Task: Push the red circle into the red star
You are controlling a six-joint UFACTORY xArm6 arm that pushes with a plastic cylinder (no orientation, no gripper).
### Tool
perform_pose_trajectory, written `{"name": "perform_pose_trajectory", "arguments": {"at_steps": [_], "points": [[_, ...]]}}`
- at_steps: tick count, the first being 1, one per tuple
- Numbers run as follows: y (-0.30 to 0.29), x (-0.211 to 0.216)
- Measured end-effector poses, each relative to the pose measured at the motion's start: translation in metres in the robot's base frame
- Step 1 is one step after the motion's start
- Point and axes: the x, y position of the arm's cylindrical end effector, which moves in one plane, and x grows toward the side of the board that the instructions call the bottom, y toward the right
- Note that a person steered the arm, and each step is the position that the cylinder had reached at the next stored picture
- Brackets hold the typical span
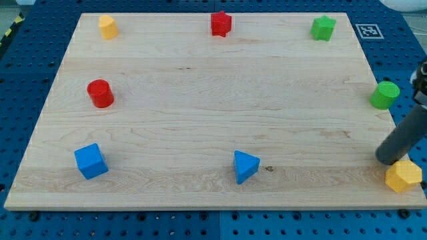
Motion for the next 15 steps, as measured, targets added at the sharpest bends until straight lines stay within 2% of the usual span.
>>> {"name": "perform_pose_trajectory", "arguments": {"at_steps": [2,5,6,7,8,10,11,12,13,15], "points": [[-0.095,-0.054],[-0.294,-0.178],[-0.383,-0.195],[-0.463,-0.184],[-0.499,-0.16],[-0.492,-0.099],[-0.463,-0.117],[-0.456,-0.18],[-0.456,-0.206],[-0.47,-0.125]]}}
